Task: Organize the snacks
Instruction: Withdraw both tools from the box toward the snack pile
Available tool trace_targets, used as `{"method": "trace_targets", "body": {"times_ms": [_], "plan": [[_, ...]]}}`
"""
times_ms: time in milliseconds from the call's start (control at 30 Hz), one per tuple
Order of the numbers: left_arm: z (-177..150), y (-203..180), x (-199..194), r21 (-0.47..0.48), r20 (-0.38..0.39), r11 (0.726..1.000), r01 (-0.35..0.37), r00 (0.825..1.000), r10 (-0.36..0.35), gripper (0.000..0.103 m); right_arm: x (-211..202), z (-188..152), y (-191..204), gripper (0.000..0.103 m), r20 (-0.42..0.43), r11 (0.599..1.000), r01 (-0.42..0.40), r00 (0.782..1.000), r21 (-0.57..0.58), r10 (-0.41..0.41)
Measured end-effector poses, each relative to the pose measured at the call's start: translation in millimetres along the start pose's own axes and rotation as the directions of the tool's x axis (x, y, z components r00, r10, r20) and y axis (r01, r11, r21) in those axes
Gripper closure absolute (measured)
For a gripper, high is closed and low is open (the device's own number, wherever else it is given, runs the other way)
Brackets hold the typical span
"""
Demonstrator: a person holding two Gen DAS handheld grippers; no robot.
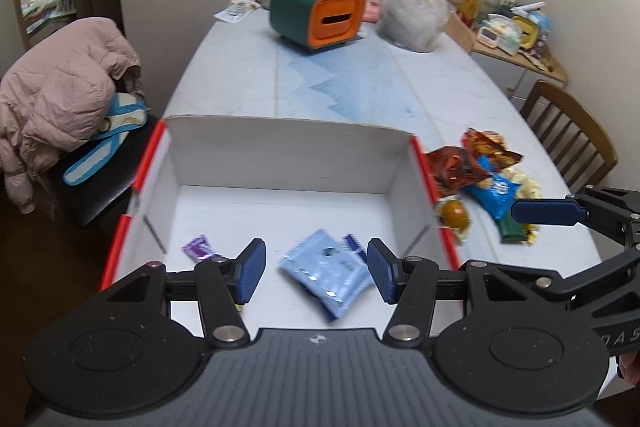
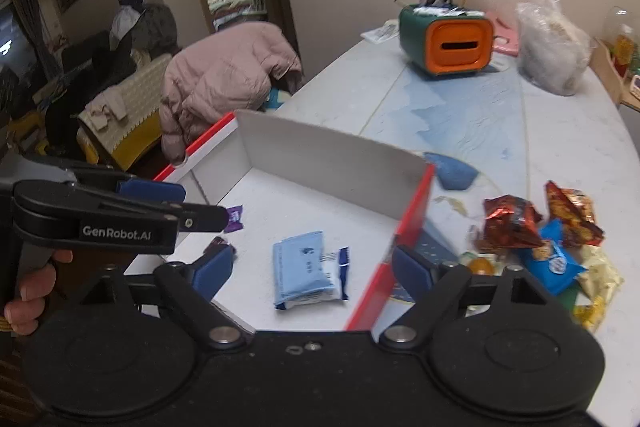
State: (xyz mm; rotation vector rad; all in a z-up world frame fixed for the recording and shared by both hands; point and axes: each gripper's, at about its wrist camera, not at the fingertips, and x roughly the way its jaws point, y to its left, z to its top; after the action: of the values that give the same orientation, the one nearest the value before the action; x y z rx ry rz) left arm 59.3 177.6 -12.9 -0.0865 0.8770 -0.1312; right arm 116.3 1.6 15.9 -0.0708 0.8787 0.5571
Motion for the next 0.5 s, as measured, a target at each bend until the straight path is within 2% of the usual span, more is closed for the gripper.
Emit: {"method": "trace_targets", "body": {"times_ms": [133, 267, 333, 500], "plan": [[-3.4, -18.9, -2.0, 0.011, 0.011, 1.0, 0.022, 1.0, -0.022, 0.045, -17.2, -8.7, -17.5, 0.011, 0.024, 1.0, 0.011, 1.0, 0.025, -0.012], [-5.7, -41.8, -2.7, 0.038, 0.031, 0.998, 0.041, 0.999, -0.042, 0.036, -31.8, -20.1, -36.9, 0.009, 0.036, 0.999, 0.029, 0.999, 0.045, -0.03], [-5.9, -53.0, -2.2, 0.048, 0.039, 0.998, 0.052, 0.998, -0.054, 0.035, -38.3, -26.3, -46.4, 0.002, 0.045, 0.997, 0.047, 0.998, 0.06, -0.049], [-5.9, -80.8, 3.9, 0.06, 0.044, 0.995, 0.077, 0.996, -0.08, 0.03, -51.7, -38.3, -72.6, 0.001, 0.052, 0.993, 0.069, 0.996, 0.098, -0.074]]}}
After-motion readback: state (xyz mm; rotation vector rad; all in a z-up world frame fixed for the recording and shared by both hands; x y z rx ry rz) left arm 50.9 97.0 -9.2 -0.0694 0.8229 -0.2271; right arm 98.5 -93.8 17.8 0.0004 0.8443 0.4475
